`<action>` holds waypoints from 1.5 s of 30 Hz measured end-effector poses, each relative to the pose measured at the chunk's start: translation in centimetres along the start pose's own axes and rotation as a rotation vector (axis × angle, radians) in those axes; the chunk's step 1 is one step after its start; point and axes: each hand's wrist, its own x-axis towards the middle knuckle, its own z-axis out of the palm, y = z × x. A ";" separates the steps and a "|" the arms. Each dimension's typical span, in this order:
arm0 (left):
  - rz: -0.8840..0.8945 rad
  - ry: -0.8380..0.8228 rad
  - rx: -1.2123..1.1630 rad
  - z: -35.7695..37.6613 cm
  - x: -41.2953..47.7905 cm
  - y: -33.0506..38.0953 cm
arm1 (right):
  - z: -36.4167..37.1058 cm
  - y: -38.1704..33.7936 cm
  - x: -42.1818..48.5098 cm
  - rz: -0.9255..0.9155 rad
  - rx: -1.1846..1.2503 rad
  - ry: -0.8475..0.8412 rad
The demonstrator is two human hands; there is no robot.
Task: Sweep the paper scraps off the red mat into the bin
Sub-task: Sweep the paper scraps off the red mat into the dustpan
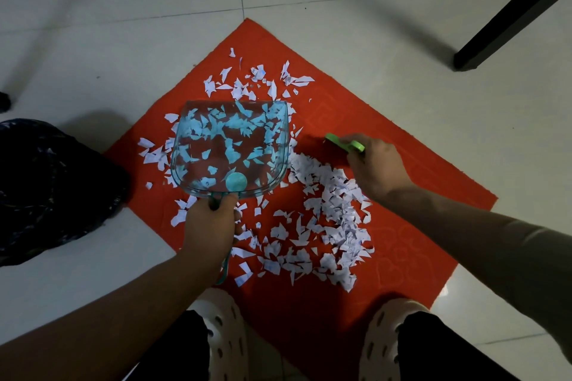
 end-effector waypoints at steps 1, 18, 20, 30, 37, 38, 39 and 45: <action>0.003 0.001 -0.001 0.0 -0.2 -0.1 | 0.1 0.2 -0.2 0.012 -0.003 -0.016; -0.009 0.036 -0.096 -0.8 -3.9 -4.3 | 0.7 -2.0 -8.2 -0.118 0.302 0.115; -0.007 0.039 -0.110 -0.9 -4.3 -4.6 | 1.1 -2.3 -9.0 -0.104 0.336 0.081; -0.016 0.093 -0.051 -2.3 -5.7 -6.4 | 2.5 -2.8 -11.6 -0.077 0.473 -0.182; 0.014 0.083 -0.024 -3.4 -5.5 -7.1 | 4.5 -3.0 -12.4 -0.122 0.429 -0.317; 0.020 0.080 -0.028 -3.6 -5.4 -7.2 | 4.8 -3.1 -12.5 -0.121 0.429 -0.326; 0.026 0.073 -0.036 -3.7 -5.2 -7.2 | 5.0 -3.2 -12.5 -0.121 0.427 -0.335; 0.060 0.043 -0.044 -3.7 -3.2 -7.4 | 6.2 -3.1 -12.9 -0.225 0.300 -0.423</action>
